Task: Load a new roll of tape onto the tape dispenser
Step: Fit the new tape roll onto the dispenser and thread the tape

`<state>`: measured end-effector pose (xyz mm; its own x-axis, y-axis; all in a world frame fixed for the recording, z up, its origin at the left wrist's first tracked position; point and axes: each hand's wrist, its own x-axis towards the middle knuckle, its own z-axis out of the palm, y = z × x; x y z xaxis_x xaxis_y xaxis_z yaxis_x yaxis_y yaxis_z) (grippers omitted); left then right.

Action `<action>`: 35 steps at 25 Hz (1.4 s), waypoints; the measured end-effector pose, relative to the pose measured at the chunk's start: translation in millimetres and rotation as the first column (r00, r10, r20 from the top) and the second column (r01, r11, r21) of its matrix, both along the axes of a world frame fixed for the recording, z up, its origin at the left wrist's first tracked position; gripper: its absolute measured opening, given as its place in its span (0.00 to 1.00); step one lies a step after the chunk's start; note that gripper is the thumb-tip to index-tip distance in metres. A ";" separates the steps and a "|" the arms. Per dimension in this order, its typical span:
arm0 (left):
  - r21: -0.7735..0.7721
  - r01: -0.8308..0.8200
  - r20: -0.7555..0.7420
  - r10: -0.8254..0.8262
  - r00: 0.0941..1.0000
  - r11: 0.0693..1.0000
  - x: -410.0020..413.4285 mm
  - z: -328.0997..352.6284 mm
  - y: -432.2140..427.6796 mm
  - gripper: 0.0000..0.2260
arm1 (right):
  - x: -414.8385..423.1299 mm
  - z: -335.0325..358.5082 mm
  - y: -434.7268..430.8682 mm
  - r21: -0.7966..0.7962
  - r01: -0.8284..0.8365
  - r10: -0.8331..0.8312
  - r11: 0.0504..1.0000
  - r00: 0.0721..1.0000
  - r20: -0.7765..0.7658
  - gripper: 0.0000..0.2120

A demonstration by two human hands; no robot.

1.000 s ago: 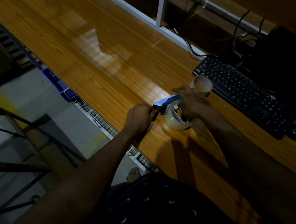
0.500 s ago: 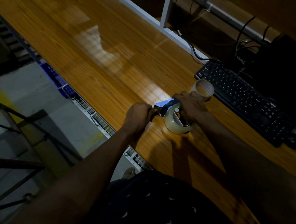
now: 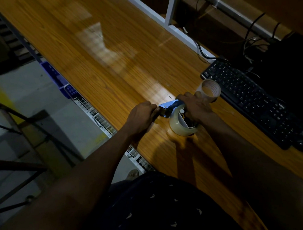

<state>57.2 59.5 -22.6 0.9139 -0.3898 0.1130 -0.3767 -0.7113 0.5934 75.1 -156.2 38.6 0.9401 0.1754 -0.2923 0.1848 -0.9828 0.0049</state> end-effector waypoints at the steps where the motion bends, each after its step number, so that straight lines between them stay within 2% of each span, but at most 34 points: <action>1: 0.005 -0.005 0.006 0.005 1.000 1.000 0.2 -0.4 -0.7 0.16 | 0.2 0.1 0.1 0.001 0.002 -0.002 1.000 1.000 -0.002 0.26; 18: 0.076 -0.101 0.079 0.095 0.992 0.992 -5.7 1.9 -8.3 0.13 | 0.0 0.1 -1.9 0.008 -0.010 0.010 1.000 1.000 -0.006 0.27; 25: -0.087 -0.133 -0.018 0.131 0.991 0.987 4.0 -3.9 -4.4 0.12 | 1.7 -0.8 -2.7 0.006 -0.015 0.015 1.000 1.000 -0.010 0.26; 29: -0.270 -0.191 -0.021 0.193 0.981 0.944 0.2 -2.6 -8.7 0.08 | 1.3 -1.0 -2.3 0.000 -0.014 0.014 1.000 1.000 -0.005 0.26; 32: -0.324 -0.204 -0.025 0.207 0.978 0.924 -1.6 -2.2 -12.4 0.03 | 0.7 0.1 -1.6 -0.009 -0.017 0.017 1.000 1.000 -0.001 0.25; 35: -0.356 -0.206 -0.057 0.199 0.978 0.912 -1.7 -2.4 -11.5 0.04 | 2.0 0.4 -0.7 -0.021 -0.013 0.013 1.000 1.000 -0.013 0.26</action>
<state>55.5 48.0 -25.1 0.9723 -0.1330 0.1920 -0.2332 -0.5097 0.8281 77.0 -156.9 39.0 0.9339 0.1814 -0.3080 0.1981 -0.9799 0.0236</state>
